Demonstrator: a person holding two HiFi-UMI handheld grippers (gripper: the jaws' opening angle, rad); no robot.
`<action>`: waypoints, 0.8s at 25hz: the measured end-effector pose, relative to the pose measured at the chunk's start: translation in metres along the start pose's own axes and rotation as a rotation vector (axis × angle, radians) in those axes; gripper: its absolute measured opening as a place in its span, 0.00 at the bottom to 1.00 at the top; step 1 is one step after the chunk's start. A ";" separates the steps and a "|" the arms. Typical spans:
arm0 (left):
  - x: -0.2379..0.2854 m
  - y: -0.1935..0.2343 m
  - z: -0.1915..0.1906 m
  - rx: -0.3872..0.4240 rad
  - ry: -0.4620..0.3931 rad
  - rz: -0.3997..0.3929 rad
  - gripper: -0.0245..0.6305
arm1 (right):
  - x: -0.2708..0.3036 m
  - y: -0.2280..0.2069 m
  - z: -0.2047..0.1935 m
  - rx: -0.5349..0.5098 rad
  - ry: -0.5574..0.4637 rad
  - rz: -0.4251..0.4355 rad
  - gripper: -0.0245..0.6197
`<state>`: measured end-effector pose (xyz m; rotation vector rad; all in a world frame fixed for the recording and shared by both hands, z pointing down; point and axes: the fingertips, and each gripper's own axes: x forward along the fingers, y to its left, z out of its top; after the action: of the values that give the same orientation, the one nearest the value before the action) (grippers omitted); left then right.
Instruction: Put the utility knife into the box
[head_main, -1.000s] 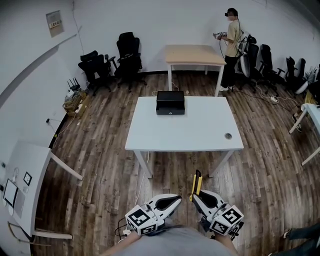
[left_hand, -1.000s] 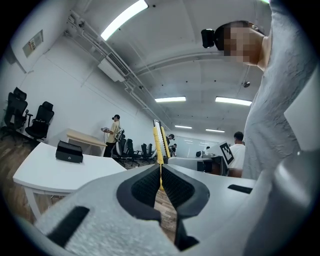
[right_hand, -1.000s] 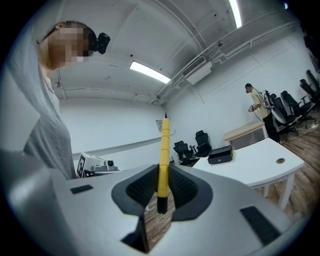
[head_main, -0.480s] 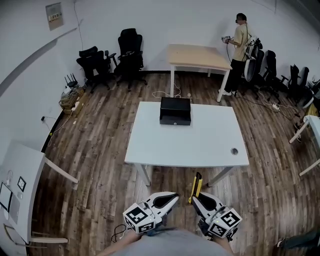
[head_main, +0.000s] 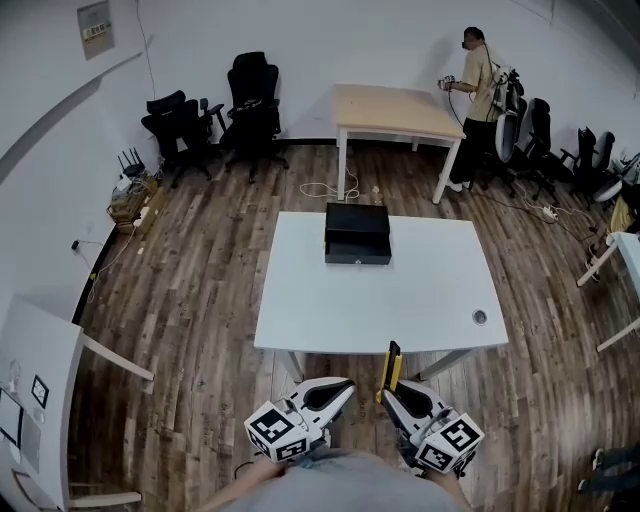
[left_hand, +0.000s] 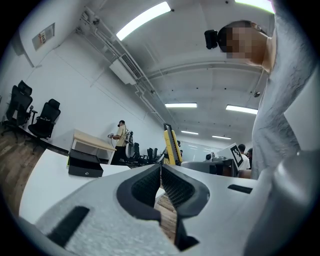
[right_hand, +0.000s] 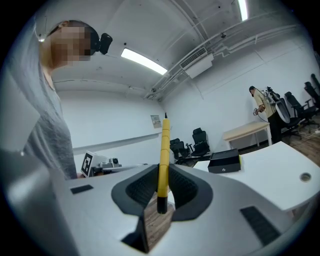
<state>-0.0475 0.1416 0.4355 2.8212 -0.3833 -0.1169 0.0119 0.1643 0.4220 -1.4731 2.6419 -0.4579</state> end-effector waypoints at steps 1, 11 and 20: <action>-0.001 0.006 0.002 0.002 -0.001 -0.004 0.07 | 0.007 -0.001 0.002 -0.003 -0.001 -0.001 0.16; -0.001 0.057 0.018 0.005 -0.013 -0.026 0.07 | 0.055 -0.011 0.014 -0.023 -0.007 -0.013 0.16; 0.002 0.070 0.012 -0.019 0.015 -0.042 0.07 | 0.071 -0.021 0.013 -0.021 0.017 -0.029 0.16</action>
<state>-0.0647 0.0738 0.4446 2.8108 -0.3180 -0.1075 -0.0058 0.0913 0.4206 -1.5225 2.6493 -0.4477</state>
